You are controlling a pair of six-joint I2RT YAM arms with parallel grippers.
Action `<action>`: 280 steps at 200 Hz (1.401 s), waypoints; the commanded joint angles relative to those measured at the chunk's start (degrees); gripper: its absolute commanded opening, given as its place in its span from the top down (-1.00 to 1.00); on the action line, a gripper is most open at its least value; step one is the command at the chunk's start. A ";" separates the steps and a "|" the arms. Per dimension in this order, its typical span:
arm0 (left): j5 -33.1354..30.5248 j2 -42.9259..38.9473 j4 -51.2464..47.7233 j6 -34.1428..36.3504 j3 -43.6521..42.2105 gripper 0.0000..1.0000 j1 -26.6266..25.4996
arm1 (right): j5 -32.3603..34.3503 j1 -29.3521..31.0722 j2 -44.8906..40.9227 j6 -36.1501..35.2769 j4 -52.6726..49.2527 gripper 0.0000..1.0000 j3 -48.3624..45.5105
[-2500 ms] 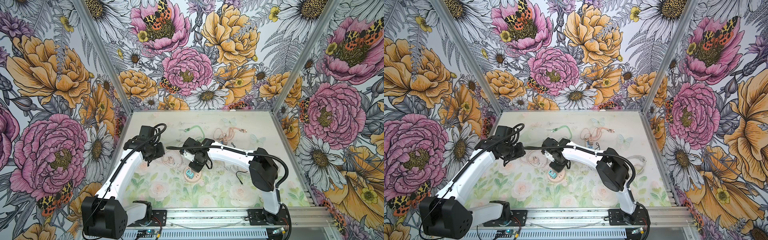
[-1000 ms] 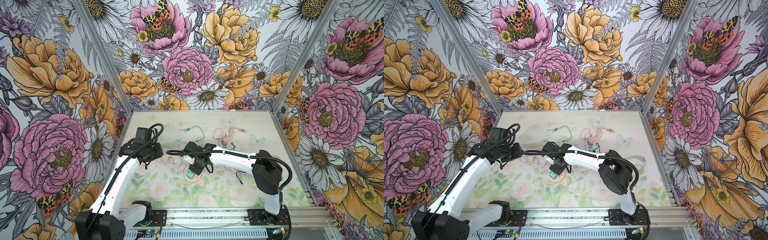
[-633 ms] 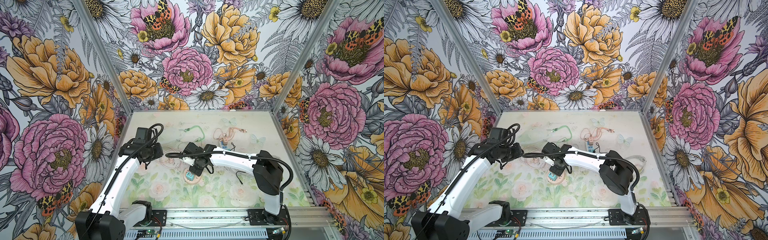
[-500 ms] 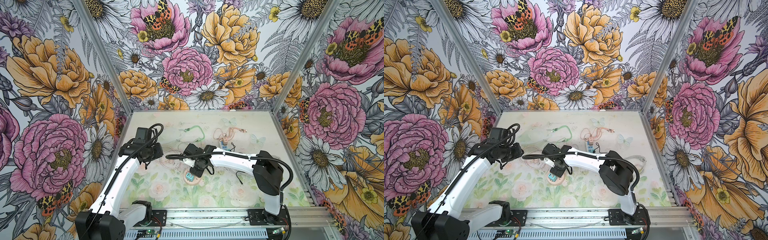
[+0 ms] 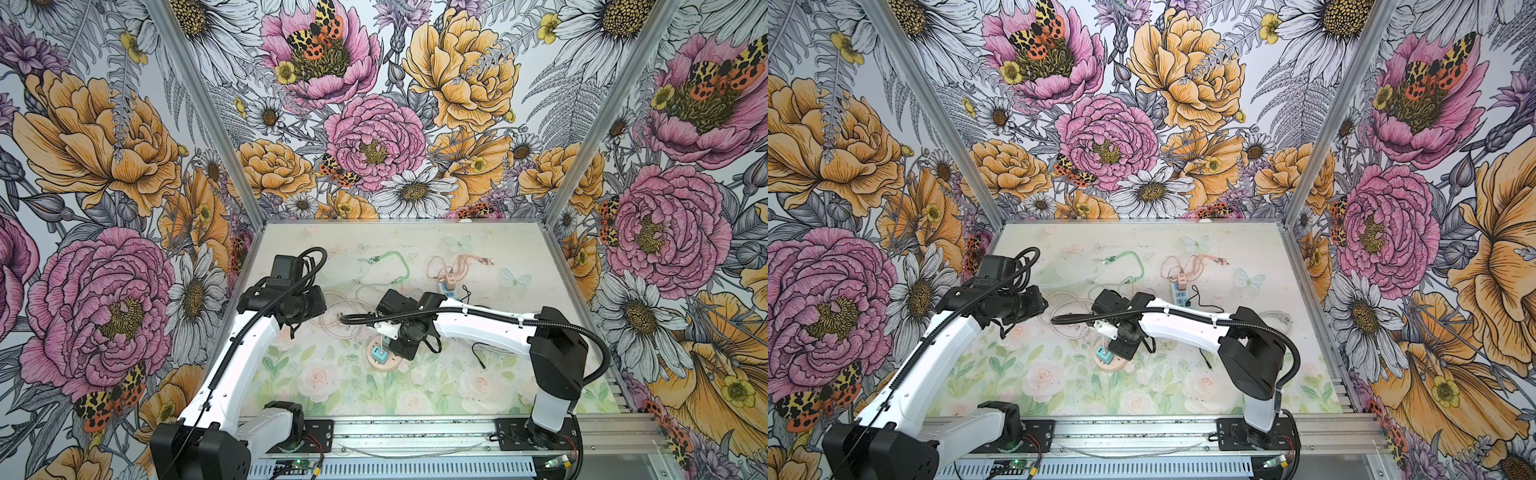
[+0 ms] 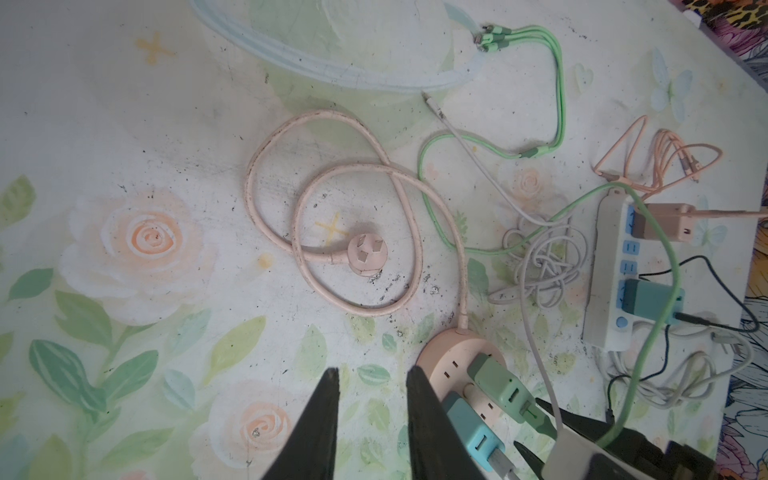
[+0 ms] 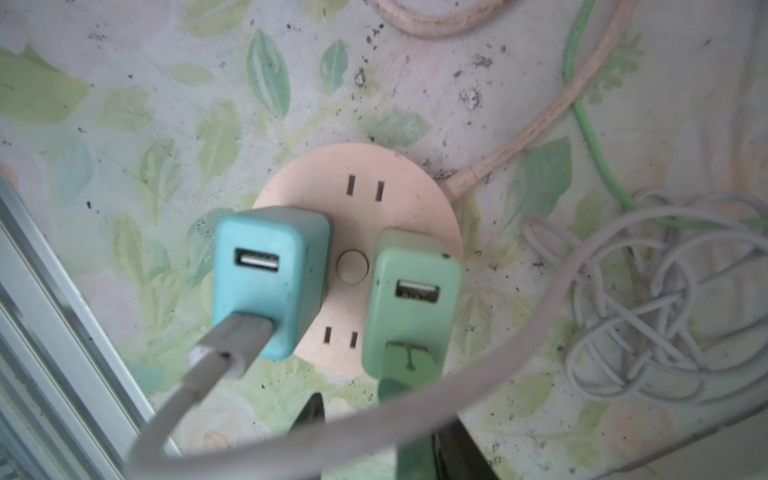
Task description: Insert the plug
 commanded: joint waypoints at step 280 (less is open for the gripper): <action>1.26 7.03 59.38 5.08 -14.39 -0.97 23.42 | -13.70 -70.98 -37.62 23.11 70.22 -0.24 -44.70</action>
